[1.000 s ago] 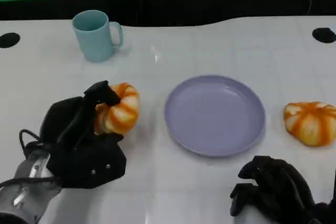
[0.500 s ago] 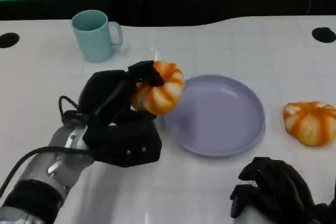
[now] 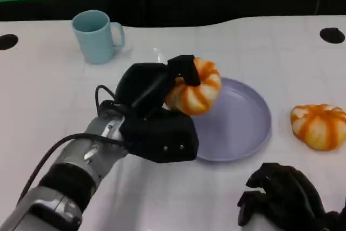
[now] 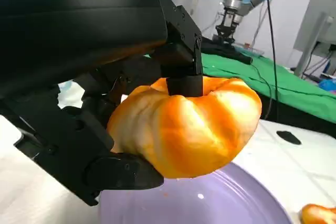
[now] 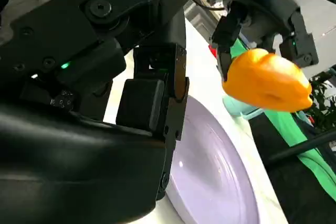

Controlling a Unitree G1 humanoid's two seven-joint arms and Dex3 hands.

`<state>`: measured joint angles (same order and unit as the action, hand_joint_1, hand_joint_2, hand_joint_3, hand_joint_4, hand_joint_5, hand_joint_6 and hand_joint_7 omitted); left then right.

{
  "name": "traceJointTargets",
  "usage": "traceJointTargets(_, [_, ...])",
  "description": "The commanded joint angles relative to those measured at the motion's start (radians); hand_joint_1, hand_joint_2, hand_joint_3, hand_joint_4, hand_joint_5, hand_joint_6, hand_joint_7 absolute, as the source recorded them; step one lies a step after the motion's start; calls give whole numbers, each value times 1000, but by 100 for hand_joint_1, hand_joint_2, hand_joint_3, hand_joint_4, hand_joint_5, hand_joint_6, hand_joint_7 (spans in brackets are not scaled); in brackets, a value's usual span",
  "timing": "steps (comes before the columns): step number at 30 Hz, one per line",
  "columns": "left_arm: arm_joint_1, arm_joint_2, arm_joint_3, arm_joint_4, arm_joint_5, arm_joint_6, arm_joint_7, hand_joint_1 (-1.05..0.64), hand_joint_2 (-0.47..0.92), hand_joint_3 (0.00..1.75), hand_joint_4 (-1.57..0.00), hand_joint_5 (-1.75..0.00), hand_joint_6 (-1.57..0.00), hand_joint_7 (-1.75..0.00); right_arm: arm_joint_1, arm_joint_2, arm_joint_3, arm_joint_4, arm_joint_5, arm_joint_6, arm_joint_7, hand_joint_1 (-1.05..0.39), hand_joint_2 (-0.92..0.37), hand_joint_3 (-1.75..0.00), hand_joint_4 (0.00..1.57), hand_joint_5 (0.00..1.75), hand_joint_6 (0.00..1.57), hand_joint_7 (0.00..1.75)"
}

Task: Grasp the bread from the table and place it into the plate.

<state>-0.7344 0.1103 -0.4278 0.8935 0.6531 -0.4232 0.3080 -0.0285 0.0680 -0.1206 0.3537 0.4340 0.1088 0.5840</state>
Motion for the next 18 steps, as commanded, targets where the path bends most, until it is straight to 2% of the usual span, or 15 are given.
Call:
traceJointTargets(1, [-43,-21,-18,68,8,-10,33,-28,50,104,-91,-175,-65,-175,9,0,-4,3,16,0,11,-101,-72,0,157,76,157,35])
traceJointTargets(7, [-76,-50,-28,117,-3,-8,20,-29,51,105,-92,-175,-64,-175,18,8,3,-24,6,12,-18,-103,-71,0,157,76,157,38])
traceJointTargets(11, [-106,-60,-29,139,-21,0,-49,-29,54,105,-91,-175,-63,-175,20,13,8,-25,4,6,-17,-104,-72,0,157,76,157,39])
traceJointTargets(12, [-117,-61,-31,144,-22,9,-78,-28,56,104,-89,-175,-62,-166,23,15,11,-31,1,6,-21,-104,-72,-1,157,76,157,39])
traceJointTargets(13, [-126,-61,-32,147,-25,17,-106,-28,58,102,-85,-175,-67,-138,25,16,14,-35,-3,3,-24,-104,-72,-1,157,76,157,39])
traceJointTargets(14, [-135,-63,-31,150,-32,25,-136,-27,60,100,-83,-175,-72,-119,26,16,16,-37,-5,0,-23,-104,-73,-1,157,76,157,40])
traceJointTargets(15, [-139,-64,-29,151,-37,30,-155,-27,64,91,-80,-175,-77,-97,26,15,17,-37,-5,-2,-22,-104,-73,-1,157,76,157,40])
traceJointTargets(17, [-152,-63,-33,149,-44,48,-206,-27,67,86,-79,-175,-80,-85,29,16,19,-39,-1,-4,-20,-103,-73,-1,157,77,157,40])
traceJointTargets(18, [-162,-61,-39,147,-43,60,-239,-31,79,61,-68,-164,-75,-58,31,18,19,-41,2,-4,-21,-102,-73,-1,156,77,157,39])
